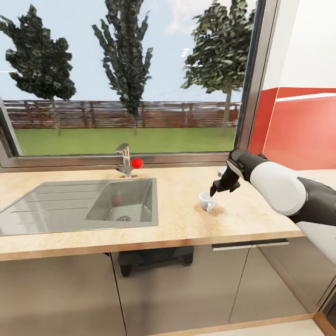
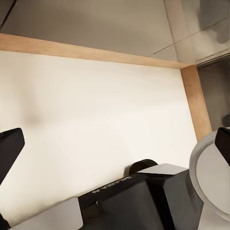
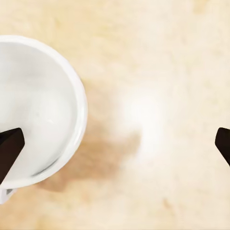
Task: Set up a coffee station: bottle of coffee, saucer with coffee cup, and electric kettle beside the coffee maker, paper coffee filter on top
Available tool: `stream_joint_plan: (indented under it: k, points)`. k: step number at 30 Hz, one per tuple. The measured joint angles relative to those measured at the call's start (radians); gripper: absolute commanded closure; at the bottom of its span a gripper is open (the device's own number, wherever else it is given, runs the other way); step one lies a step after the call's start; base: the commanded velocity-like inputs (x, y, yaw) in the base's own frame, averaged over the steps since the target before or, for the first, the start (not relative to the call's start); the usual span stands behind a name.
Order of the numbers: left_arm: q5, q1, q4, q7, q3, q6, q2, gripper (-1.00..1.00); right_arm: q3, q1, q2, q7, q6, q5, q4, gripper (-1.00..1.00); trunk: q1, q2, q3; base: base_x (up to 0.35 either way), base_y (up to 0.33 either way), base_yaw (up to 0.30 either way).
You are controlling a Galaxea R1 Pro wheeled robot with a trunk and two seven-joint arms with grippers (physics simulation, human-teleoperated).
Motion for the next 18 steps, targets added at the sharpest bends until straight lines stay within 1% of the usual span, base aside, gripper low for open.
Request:
stream_joint_plan:
  k: [4, 10, 18]
  points:
    - [0.000, 0.000, 0.000, 0.000, 0.000, 0.000, 0.000, -1.00, 0.000, 0.001, 0.000, 0.000, -0.003, 0.000, 0.000, -1.00, 0.000, 0.000, 0.000, 0.012, 0.000, 0.000]
    - [0.000, 0.000, 0.000, 0.000, 0.000, 0.000, 0.000, -1.00, 0.000, 0.002, 0.000, 0.000, -0.006, 0.000, 0.000, -1.00, 0.000, 0.000, 0.000, 0.080, 0.000, 0.000]
    - [0.000, 0.000, 0.000, -0.001, 0.000, 0.000, 0.000, -1.00, 0.000, 0.004, 0.000, 0.000, -0.006, 0.000, 0.000, -1.00, 0.000, 0.000, -0.001, 0.006, 0.000, 0.000]
